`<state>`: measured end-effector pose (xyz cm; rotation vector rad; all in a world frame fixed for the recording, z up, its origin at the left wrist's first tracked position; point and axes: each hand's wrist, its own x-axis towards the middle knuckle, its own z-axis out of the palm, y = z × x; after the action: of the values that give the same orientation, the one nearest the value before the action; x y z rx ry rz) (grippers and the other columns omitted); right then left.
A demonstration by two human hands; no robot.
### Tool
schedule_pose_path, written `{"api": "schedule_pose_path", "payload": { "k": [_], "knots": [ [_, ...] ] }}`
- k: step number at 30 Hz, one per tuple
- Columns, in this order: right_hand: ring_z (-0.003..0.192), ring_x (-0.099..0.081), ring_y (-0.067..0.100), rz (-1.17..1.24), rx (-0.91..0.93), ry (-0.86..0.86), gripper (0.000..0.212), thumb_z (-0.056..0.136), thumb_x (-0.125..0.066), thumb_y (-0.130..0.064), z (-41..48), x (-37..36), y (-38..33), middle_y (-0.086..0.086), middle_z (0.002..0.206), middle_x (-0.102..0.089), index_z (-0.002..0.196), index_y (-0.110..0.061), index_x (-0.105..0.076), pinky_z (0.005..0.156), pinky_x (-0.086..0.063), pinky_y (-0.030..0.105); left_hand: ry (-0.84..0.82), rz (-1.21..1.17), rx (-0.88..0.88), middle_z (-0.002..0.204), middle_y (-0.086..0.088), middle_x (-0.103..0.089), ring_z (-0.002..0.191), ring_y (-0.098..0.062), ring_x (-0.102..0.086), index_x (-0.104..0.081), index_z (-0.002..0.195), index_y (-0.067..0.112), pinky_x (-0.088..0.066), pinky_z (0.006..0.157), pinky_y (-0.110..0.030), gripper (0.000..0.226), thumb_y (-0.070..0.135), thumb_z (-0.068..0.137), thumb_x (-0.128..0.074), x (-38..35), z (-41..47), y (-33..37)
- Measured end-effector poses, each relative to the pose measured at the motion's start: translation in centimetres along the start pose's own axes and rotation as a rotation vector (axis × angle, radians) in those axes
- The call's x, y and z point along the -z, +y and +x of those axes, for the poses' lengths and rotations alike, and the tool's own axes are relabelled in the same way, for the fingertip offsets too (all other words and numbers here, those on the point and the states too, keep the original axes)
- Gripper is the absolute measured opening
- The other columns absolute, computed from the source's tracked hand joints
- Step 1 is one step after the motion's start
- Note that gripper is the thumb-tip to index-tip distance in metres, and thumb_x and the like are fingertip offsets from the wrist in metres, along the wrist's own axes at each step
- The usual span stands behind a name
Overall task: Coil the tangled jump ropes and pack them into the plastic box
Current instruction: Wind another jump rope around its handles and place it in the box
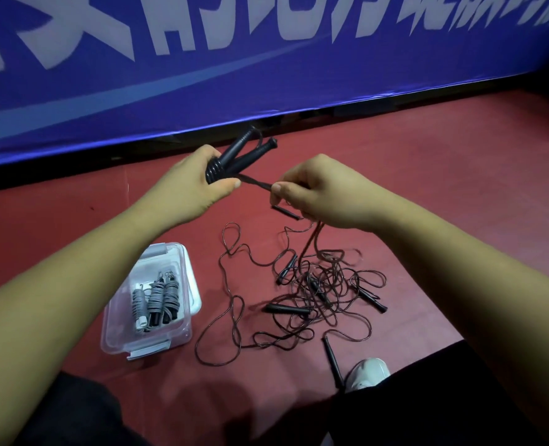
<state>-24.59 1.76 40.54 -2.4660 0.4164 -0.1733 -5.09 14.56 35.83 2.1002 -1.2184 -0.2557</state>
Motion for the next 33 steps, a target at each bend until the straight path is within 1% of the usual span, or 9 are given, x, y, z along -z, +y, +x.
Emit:
{"api": "schedule_pose_path", "payload": {
  "k": [2,6,11,15,20,26,28,31,33],
  "knots": [
    [0.046,-0.037,0.01,-0.049,0.012,0.004,0.026,0.1,-0.053,-0.026,0.0,0.0,-0.3,0.004,0.059,-0.049,0.093,-0.016,-0.076,0.046,-0.03,0.025,0.03,0.044,-0.001,0.078,0.01,-0.049,0.067,-0.003,-0.045,-0.051,0.106,0.017,-0.033,0.057,-0.017,0.029,0.036,0.09,-0.068,-0.1,-0.1,0.1],
    [0.044,-0.036,0.007,-0.07,-0.002,0.02,0.023,0.095,-0.059,-0.024,-0.1,0.1,-0.5,0.006,0.058,-0.05,0.089,-0.009,-0.075,0.042,-0.029,0.019,0.032,0.067,0.022,0.078,0.011,-0.048,0.067,-0.007,-0.045,-0.049,0.104,0.018,-0.03,0.054,-0.013,0.029,0.035,0.09,-0.068,-0.1,-0.1,0.1],
    [0.047,-0.051,-0.002,-0.05,-0.028,0.09,0.013,0.094,-0.066,-0.031,0.0,-0.2,0.0,-0.006,0.063,-0.06,0.095,-0.018,-0.067,0.052,-0.039,0.021,0.037,0.077,0.022,0.077,0.01,-0.048,0.066,-0.002,-0.043,-0.048,0.101,0.019,-0.03,0.054,-0.016,0.028,0.035,0.09,-0.068,0.3,-0.3,0.1],
    [0.038,-0.051,0.006,0.045,-0.094,0.024,0.013,0.099,-0.059,-0.025,-0.4,-0.1,0.0,-0.003,0.052,-0.058,0.094,-0.015,-0.067,0.045,-0.042,0.018,0.043,0.072,0.005,0.078,0.011,-0.049,0.067,-0.005,-0.044,-0.047,0.102,0.018,-0.032,0.057,-0.019,0.03,0.035,0.09,-0.069,0.0,-0.7,0.0],
    [0.044,-0.047,0.012,0.217,-0.216,0.029,0.023,0.099,-0.058,-0.021,-0.4,-0.4,-0.1,-0.001,0.052,-0.054,0.087,-0.007,-0.071,0.045,-0.04,0.021,0.117,0.087,-0.02,0.084,0.001,-0.057,0.079,-0.025,-0.053,-0.047,0.108,0.017,-0.033,0.064,-0.033,0.032,0.034,0.091,-0.068,-0.4,-1.2,0.4],
    [0.043,-0.041,0.012,0.44,-0.201,-0.014,0.023,0.097,-0.06,-0.013,-0.3,-1.0,-1.5,-0.001,0.051,-0.047,0.078,-0.003,-0.066,0.044,-0.036,0.021,0.07,0.449,-0.059,0.092,-0.02,-0.065,0.083,-0.042,-0.062,-0.045,0.111,0.014,-0.041,0.061,-0.038,0.033,0.032,0.09,-0.064,-2.2,-1.6,0.7],
    [0.039,-0.04,0.009,0.366,-0.181,0.019,0.018,0.092,-0.064,-0.009,-0.2,-0.4,-1.3,-0.001,0.049,-0.048,0.076,-0.001,-0.066,0.042,-0.032,0.018,-0.012,0.529,-0.057,0.092,-0.018,-0.064,0.08,-0.039,-0.06,-0.043,0.105,0.018,-0.041,0.061,-0.037,0.033,0.038,0.089,-0.064,-2.8,-1.7,0.9],
    [0.041,-0.039,0.01,0.066,-0.081,0.017,0.012,0.087,-0.067,-0.013,-0.2,0.3,-0.8,0.006,0.057,-0.057,0.079,-0.004,-0.071,0.041,-0.031,0.021,-0.156,0.594,-0.055,0.078,-0.002,-0.056,0.069,-0.027,-0.051,-0.04,0.093,0.025,-0.036,0.056,-0.033,0.047,0.067,0.083,-0.059,-3.5,-2.2,1.6],
    [0.047,-0.047,0.008,-0.148,0.001,0.024,0.008,0.085,-0.067,-0.014,-0.1,0.3,-0.5,0.003,0.065,-0.064,0.083,-0.01,-0.074,0.046,-0.038,0.022,-0.236,0.607,-0.068,0.07,0.005,-0.047,0.065,-0.02,-0.048,-0.041,0.088,0.028,-0.033,0.053,-0.031,0.055,0.081,0.077,-0.048,-3.8,-2.5,2.1]
  ]
}}
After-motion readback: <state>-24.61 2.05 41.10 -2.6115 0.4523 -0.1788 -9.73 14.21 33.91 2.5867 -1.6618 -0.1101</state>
